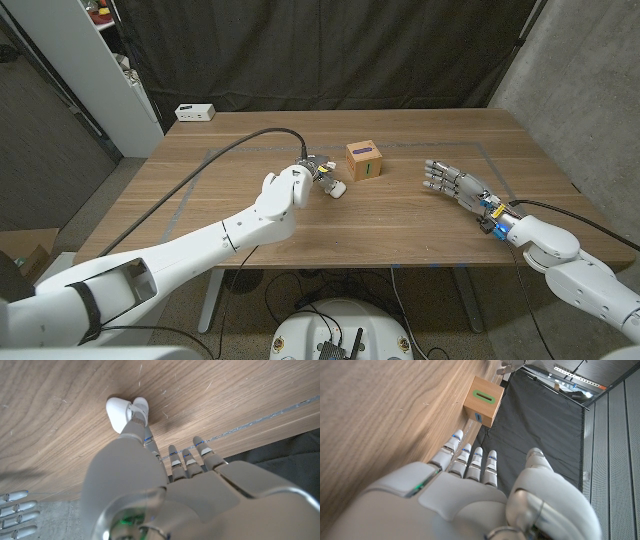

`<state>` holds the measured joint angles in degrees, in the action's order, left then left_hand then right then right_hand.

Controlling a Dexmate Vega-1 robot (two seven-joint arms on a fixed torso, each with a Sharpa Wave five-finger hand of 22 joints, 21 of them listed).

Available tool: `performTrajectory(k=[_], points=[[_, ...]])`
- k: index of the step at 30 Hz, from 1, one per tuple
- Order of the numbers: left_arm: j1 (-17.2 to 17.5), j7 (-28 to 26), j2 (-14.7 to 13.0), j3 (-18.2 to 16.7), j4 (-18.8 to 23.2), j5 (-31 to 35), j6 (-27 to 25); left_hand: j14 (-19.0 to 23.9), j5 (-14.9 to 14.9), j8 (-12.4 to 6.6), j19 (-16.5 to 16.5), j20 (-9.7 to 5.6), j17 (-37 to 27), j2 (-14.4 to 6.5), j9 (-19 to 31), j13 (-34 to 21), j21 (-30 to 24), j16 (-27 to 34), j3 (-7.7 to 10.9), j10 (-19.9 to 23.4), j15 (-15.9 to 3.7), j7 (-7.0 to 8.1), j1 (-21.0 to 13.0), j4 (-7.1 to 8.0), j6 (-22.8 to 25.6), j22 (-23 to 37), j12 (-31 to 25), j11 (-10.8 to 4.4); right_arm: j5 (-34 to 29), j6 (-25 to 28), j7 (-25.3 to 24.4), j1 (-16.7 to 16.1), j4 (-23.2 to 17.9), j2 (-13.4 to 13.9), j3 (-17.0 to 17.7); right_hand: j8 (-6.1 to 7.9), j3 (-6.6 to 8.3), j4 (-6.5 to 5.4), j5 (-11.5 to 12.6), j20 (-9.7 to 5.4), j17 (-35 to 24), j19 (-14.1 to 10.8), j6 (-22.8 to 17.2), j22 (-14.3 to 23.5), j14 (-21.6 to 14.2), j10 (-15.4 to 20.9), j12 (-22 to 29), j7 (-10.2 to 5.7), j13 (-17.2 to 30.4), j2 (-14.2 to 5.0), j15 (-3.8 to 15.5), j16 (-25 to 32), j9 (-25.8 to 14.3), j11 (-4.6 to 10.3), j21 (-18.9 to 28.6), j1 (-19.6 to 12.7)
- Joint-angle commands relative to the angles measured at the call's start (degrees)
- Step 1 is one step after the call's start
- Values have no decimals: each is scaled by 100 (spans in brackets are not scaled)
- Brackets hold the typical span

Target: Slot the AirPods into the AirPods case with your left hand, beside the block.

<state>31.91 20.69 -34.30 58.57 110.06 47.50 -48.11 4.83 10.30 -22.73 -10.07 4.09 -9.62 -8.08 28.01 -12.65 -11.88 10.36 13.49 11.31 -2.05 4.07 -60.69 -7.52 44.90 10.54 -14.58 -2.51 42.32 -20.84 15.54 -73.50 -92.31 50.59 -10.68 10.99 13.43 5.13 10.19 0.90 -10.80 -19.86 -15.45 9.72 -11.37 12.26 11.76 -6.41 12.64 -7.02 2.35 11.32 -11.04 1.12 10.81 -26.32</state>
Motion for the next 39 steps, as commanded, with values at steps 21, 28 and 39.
performTrajectory(k=[21,28,39], points=[[141,-228,37,176,267,153,-606,150,-15,-29,-89,29,1,-22,79,-34,-47,13,-61,143,-195,-23,157,40,105,17,-42,-56,67,-90,137,-136,29,42,77,50,2,43,-5,27,-27,13,-36,15,8,46,27,-22,21,-56,365,47,-32,3,22,20],[123,-135,54,348,365,465,-853,174,-17,-28,-94,30,1,-36,85,-35,-48,14,-73,174,-195,-23,198,59,127,19,-51,-66,92,-128,223,-147,77,56,92,48,-2,44,-7,27,-29,12,-34,15,8,61,33,-17,21,-52,368,48,-32,-12,22,35],[285,-65,71,412,633,936,-1258,249,-24,-48,-119,50,2,-37,118,-35,-56,24,-92,253,-212,-67,254,70,183,21,-75,-93,141,-168,400,-42,214,17,50,49,1,47,-6,33,-30,11,-39,15,8,63,34,-27,21,-57,369,47,-31,1,23,50]])
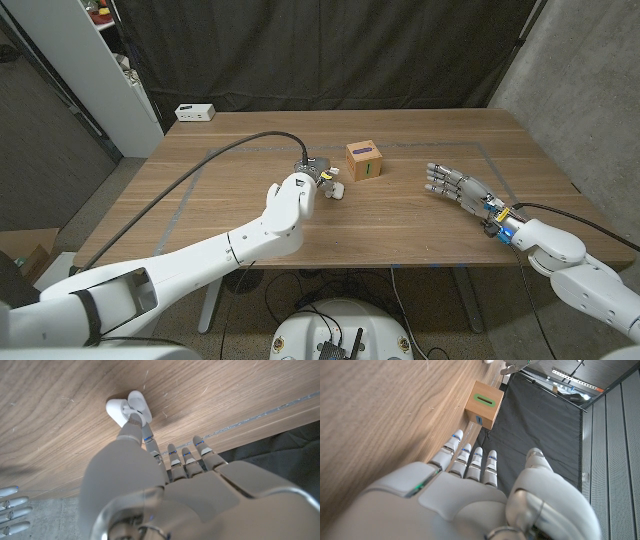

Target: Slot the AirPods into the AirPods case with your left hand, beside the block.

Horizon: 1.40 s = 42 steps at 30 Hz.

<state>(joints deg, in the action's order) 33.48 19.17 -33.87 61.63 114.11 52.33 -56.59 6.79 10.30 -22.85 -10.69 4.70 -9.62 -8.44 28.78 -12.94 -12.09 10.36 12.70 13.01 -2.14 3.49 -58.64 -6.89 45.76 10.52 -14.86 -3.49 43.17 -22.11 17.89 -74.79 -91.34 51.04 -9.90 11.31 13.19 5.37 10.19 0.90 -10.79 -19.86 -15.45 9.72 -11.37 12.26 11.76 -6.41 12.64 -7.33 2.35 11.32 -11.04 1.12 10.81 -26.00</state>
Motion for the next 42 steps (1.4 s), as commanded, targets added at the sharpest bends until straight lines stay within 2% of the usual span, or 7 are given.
performTrajectory(k=[1,12,26,33,42], points=[[154,67,43,105,230,503,-462,57,-24,-37,-59,-11,2,-2,43,-6,-36,24,-14,91,-201,-9,51,6,104,23,-49,-4,63,-43,182,102,129,-32,-33,18,25,21,-6,33,-31,11,-40,15,4,67,35,-30,21,-28,367,49,-32,-8,24,25],[376,-24,87,-7,228,657,-673,170,-27,-68,-107,5,4,8,105,-5,-51,41,-20,153,-227,-45,72,-11,142,25,-64,-7,102,44,253,211,156,-33,-82,16,33,32,-5,32,-27,11,-39,15,-6,72,37,-21,21,-28,366,48,-31,-10,24,33],[752,-610,267,-200,260,596,-965,338,-26,-125,-155,28,6,28,181,-4,-63,52,-24,329,-273,-93,82,-51,254,27,-114,-44,94,229,192,270,84,18,-129,14,34,31,-6,39,-28,6,-38,16,-13,77,38,-45,21,-26,369,48,-31,4,26,65],[703,-690,272,-154,212,434,-971,368,-25,-116,-156,37,6,29,198,-3,-60,45,-20,338,-280,-88,78,-66,237,28,-110,-44,98,282,203,322,93,31,-150,11,40,38,-5,41,-26,4,-32,16,-11,81,39,-47,22,-27,364,44,-30,5,26,71],[514,-807,327,-51,41,113,-732,368,-25,-99,-153,36,6,31,203,-3,-55,25,-18,334,-275,-82,78,-80,229,29,-97,-33,125,259,257,314,142,55,-127,11,48,47,-4,38,-23,3,-34,16,-16,77,37,-37,22,-28,368,43,-30,2,27,73]])
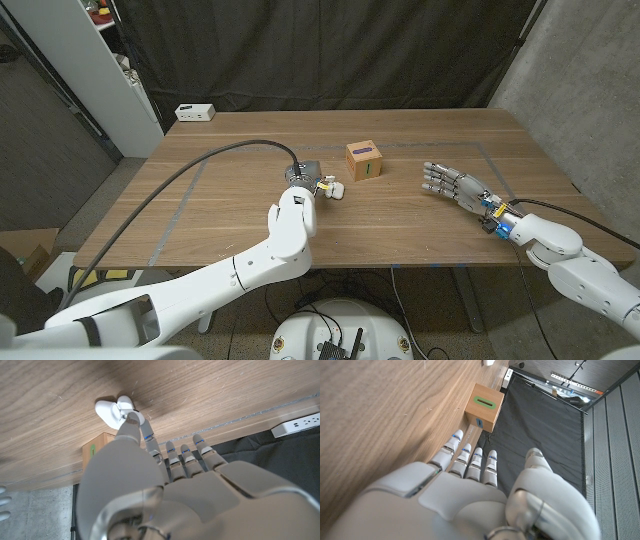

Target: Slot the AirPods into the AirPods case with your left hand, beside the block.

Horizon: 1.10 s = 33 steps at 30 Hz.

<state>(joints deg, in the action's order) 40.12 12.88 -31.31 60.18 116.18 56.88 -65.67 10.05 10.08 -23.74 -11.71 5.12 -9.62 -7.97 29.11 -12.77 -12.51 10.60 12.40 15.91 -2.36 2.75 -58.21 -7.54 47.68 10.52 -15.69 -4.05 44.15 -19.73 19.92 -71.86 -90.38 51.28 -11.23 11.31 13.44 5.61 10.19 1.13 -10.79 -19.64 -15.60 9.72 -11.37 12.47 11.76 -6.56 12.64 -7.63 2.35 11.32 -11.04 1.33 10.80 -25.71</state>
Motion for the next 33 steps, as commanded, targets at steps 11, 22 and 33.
performTrajectory(k=[11,22,33], points=[[-347,-279,108,248,-272,-530,265,51,-5,12,-49,-20,5,-16,158,-19,-9,-11,10,50,-275,-8,46,-22,56,30,-4,5,87,-55,44,-152,41,62,107,10,20,20,-7,21,-28,-18,-16,16,-21,68,41,-39,22,5,366,46,-29,-21,26,75],[-462,-342,90,340,-325,-697,231,55,-5,42,-52,-17,5,-14,149,-19,-7,-18,7,64,-276,3,57,-26,44,30,2,-10,90,-60,36,-205,16,58,134,7,23,23,-7,24,-27,-17,-11,16,-27,64,39,-40,22,9,357,44,-29,-17,26,95],[-614,-220,11,529,-252,-807,76,66,-6,63,-54,-20,4,-12,137,-19,-4,-20,4,69,-279,-6,70,-30,63,31,12,-12,87,-26,14,-198,11,62,150,11,24,14,-8,30,-31,-15,-19,16,-30,68,40,-45,21,6,374,45,-28,-11,25,128]])
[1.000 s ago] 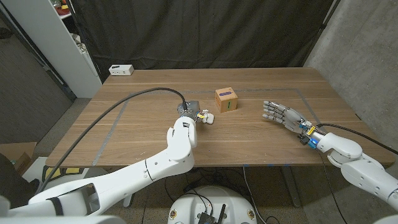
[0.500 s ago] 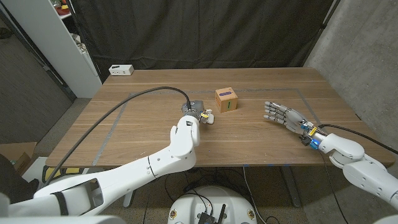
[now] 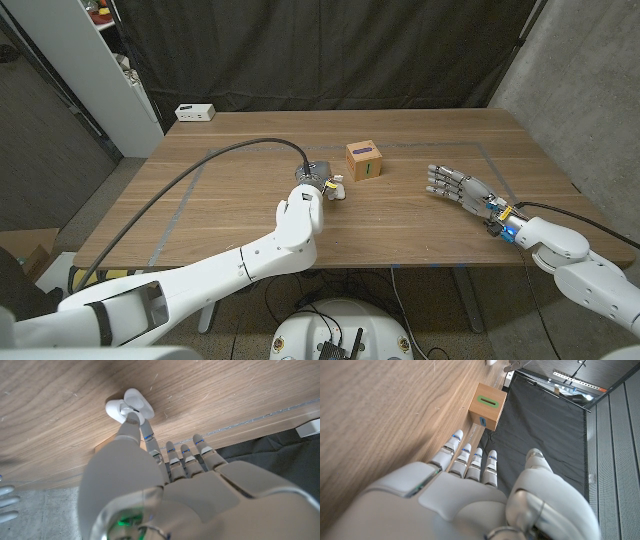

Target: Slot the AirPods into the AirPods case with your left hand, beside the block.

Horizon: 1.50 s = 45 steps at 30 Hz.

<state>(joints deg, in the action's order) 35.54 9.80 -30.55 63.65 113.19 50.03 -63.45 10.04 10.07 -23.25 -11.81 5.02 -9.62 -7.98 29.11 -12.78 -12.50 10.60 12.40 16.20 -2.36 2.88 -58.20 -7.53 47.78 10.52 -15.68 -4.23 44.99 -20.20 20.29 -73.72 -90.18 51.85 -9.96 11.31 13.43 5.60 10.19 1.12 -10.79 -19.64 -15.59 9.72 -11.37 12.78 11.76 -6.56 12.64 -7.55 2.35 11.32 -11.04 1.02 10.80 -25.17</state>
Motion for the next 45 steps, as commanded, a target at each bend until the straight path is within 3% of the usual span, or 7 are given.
performTrajectory(k=[1,24,45], points=[[-163,93,-65,201,54,-125,-178,65,-6,15,-45,-13,4,-11,135,-18,-5,-21,4,41,-284,-28,70,-31,54,31,13,6,4,21,-14,-4,0,3,20,10,23,14,-8,31,-31,-15,-18,16,-35,39,40,-48,21,1,377,47,-28,18,25,77],[-298,-389,49,391,-14,-726,-481,106,-10,26,-48,-18,3,-8,140,-19,-2,-15,-9,87,-275,-43,116,-24,125,32,18,-5,42,63,212,216,201,-26,-69,10,41,31,-5,37,-24,-15,-19,16,-35,31,35,-44,21,4,372,37,-27,17,25,92],[-421,-962,5,472,52,-1384,-425,187,-24,102,-53,-50,-1,105,77,-19,2,-4,-178,157,-275,-79,472,110,169,32,16,-3,64,59,465,457,388,-86,-208,9,65,40,-1,45,-24,-9,-19,17,-47,51,42,-57,21,-14,375,37,-25,30,24,110]])
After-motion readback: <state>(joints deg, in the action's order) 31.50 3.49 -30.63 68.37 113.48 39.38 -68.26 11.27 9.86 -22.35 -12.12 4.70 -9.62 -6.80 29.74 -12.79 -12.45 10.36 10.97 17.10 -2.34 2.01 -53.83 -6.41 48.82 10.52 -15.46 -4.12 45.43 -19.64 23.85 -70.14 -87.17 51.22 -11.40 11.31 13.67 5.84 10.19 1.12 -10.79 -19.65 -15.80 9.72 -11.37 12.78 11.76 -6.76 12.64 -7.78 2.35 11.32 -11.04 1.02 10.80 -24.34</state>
